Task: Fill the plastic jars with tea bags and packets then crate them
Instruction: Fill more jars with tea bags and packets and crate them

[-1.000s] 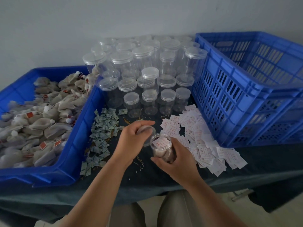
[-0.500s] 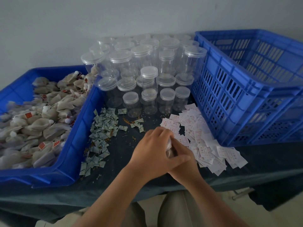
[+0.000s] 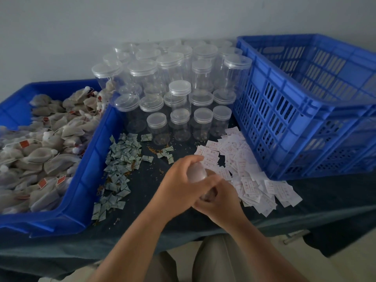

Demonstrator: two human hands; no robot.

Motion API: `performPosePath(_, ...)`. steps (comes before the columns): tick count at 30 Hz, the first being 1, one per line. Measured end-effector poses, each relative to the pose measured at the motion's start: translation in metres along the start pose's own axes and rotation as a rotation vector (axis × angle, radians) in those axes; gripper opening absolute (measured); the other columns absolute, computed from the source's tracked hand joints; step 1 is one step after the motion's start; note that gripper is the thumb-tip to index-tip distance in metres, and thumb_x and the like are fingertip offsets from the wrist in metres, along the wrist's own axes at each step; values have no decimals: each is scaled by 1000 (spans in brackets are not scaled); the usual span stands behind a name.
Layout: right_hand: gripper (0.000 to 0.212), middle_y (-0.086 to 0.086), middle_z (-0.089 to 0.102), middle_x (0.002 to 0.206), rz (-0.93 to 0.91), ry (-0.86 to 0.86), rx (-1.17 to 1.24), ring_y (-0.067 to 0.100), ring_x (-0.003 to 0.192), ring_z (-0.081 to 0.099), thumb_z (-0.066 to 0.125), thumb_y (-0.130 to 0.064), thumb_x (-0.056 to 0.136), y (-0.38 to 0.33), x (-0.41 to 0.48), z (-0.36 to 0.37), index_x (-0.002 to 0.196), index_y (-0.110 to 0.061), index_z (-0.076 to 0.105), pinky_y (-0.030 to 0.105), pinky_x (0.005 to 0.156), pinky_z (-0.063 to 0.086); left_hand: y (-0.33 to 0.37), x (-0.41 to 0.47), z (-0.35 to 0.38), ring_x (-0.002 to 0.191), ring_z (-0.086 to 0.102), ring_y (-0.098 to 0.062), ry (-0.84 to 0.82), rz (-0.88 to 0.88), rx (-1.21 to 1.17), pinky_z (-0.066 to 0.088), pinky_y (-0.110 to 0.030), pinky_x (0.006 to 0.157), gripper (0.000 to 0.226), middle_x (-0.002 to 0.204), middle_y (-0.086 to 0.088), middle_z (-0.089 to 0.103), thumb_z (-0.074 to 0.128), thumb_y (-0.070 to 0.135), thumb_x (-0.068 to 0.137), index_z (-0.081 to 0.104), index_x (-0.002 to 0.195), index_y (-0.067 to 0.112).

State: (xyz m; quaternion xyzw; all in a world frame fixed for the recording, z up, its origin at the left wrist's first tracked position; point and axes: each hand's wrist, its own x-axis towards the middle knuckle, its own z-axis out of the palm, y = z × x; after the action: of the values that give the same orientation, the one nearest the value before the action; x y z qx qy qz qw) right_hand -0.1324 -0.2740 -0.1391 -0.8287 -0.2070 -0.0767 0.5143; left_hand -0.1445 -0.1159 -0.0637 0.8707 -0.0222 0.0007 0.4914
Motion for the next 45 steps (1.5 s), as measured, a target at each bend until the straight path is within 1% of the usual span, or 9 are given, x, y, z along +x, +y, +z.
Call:
performPosePath(3,28,-7,64,64,-25,-68,148,9,49,53,86,-34,80,5,-5,-3,95,-44,64,20,47,38,3,0,16,102,67,7,38,65,-96,57,-20,83,47,109,27,71,81,66,74,61,114,53)
performPosePath(6,22,-2,74,80,-20,-70,262,17,68,71,86,-32,85,1,-4,-8,100,-30,70,34,56,54,-4,12,-1,116,71,-11,-264,95,-300,58,-30,99,59,115,6,75,87,29,83,59,134,37)
performPosePath(11,31,-9,69,74,-5,38,93,11,57,63,84,-41,82,-2,-1,-2,105,-32,65,19,50,45,0,10,10,109,64,9,96,-31,-182,58,-20,88,70,115,24,69,82,71,67,56,129,48)
performPosePath(14,30,-3,67,68,11,12,59,14,52,61,82,-40,78,4,-7,1,100,-28,65,33,45,50,5,3,27,101,62,16,124,-68,-114,52,-7,73,66,107,31,67,79,78,61,58,118,52)
performPosePath(22,29,0,77,88,80,-67,191,22,82,76,82,-34,78,5,1,-12,102,-22,71,47,70,61,-4,14,15,109,74,-11,-98,-18,-347,60,-31,94,35,104,2,78,80,11,82,68,112,24)
performPosePath(28,46,-19,73,109,0,-67,94,9,96,74,79,-40,85,-21,6,-27,127,-40,59,19,75,57,32,16,-4,118,62,7,-147,186,-40,52,-18,93,49,121,29,67,79,39,85,58,128,49)
performPosePath(35,72,-44,55,125,-143,74,-303,-18,104,62,76,-63,75,-102,41,-123,139,-48,48,12,76,55,143,29,-14,121,59,7,-91,554,30,45,-10,99,34,120,23,67,62,48,101,64,131,33)
performPosePath(41,66,-27,66,115,-270,342,-419,-2,94,70,78,-60,74,-164,49,-240,131,-41,52,10,71,51,218,66,7,100,70,-16,-16,507,-431,57,-40,95,43,105,-6,72,45,45,110,70,110,10)
performPosePath(45,68,-34,64,113,-261,426,-532,-11,95,64,78,-65,70,-176,61,-312,129,-41,55,3,76,44,229,96,52,79,58,-26,112,625,-67,49,-51,77,41,80,-12,62,44,26,110,60,84,-1)
